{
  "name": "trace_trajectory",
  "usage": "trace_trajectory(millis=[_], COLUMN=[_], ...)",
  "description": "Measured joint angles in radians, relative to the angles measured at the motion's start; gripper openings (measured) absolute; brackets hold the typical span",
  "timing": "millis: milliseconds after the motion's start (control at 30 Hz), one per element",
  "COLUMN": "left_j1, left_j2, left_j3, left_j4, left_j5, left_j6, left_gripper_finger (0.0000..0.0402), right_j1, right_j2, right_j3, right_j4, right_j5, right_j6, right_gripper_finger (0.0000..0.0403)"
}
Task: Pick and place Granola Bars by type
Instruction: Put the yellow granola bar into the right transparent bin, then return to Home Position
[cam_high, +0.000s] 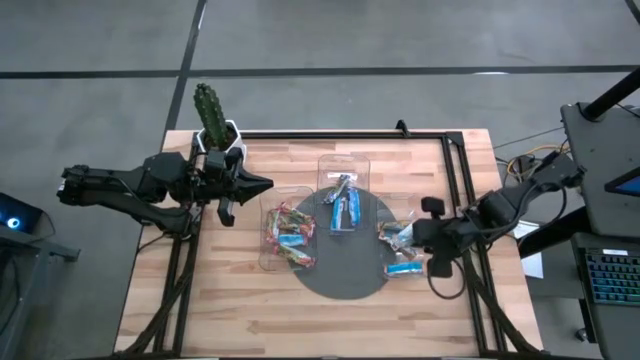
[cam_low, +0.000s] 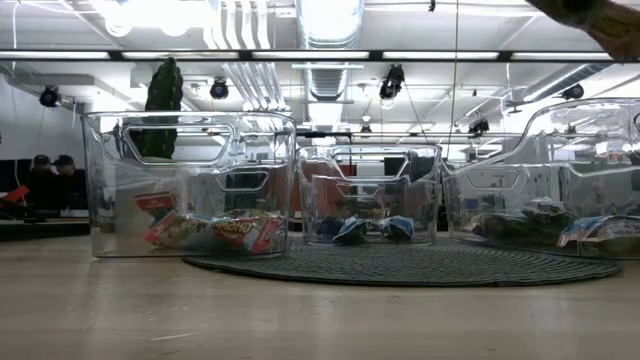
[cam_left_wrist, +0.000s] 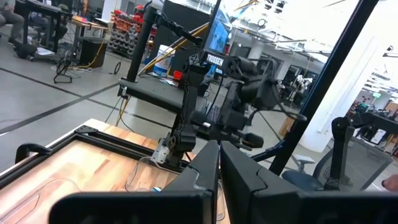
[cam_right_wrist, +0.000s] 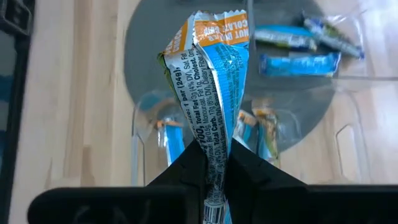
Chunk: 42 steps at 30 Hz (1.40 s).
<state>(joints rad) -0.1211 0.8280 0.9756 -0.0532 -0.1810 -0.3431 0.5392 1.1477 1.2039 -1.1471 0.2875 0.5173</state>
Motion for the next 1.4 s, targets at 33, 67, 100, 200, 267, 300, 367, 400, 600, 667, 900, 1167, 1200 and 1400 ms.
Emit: trace_trajectory(millis=[33, 67, 100, 200, 267, 300, 367, 400, 600, 667, 900, 1167, 1200, 1400], left_j1=[0.000, 0.000, 0.000, 0.000, 0.000, 0.000, 0.000, 0.000, 0.000, 0.000, 0.000, 0.000, 0.000, 0.000], left_j2=[0.000, 0.000, 0.000, 0.000, 0.000, 0.000, 0.000, 0.000, 0.000, 0.000, 0.000, -0.001, -0.002, -0.006], left_j3=[0.000, 0.000, 0.000, 0.000, 0.000, 0.000, 0.000, 0.000, 0.000, 0.000, 0.000, 0.000, 0.000, 0.000], left_j4=[0.000, 0.000, 0.000, 0.000, 0.000, 0.000, 0.000, 0.000, 0.000, 0.000, 0.000, 0.000, 0.000, 0.007], left_j5=[0.000, 0.000, 0.000, 0.000, 0.000, 0.000, 0.000, 0.000, 0.000, 0.000, 0.000, 0.000, 0.000, 0.000], left_j6=[0.000, 0.000, 0.000, 0.000, 0.000, 0.000, 0.000, -0.001, -0.001, 0.000, 0.002, 0.011, 0.018, 0.036], left_gripper_finger=[0.0000, 0.0000, 0.0000, 0.0000, 0.0000, 0.0000, 0.0000, 0.0000, 0.0000, 0.0000, 0.0000, 0.0000, 0.0000, 0.0000], right_j1=[0.000, -0.003, -0.004, -0.011, -0.012, -0.014, -0.014, -0.016, -0.017, -0.016, -0.016, -0.016, -0.016, -0.016], right_j2=[0.000, 0.000, 0.000, 0.000, 0.000, 0.000, 0.000, 0.000, 0.000, 0.000, -0.072, -0.201, -0.214, -0.285], right_j3=[-0.013, -0.026, -0.038, -0.071, -0.087, -0.095, -0.106, -0.110, -0.109, -0.090, -0.020, 0.061, 0.073, 0.146], right_j4=[0.001, 0.001, 0.002, 0.002, 0.010, 0.015, 0.018, 0.020, 0.041, 0.049, 0.211, 0.390, 0.400, 0.406], right_j5=[-0.005, -0.009, -0.013, -0.041, -0.060, -0.062, -0.065, -0.064, -0.061, -0.059, -0.004, 0.031, 0.030, 0.031], right_j6=[0.000, 0.003, 0.005, 0.006, 0.006, 0.006, 0.010, 0.011, 0.011, 0.005, -0.097, -0.255, -0.280, -0.424], right_gripper_finger=[0.0030, 0.0034, 0.0038, 0.0061, 0.0080, 0.0091, 0.0111, 0.0119, 0.0154, 0.0156, 0.0141, 0.0108, 0.0104, 0.0067])
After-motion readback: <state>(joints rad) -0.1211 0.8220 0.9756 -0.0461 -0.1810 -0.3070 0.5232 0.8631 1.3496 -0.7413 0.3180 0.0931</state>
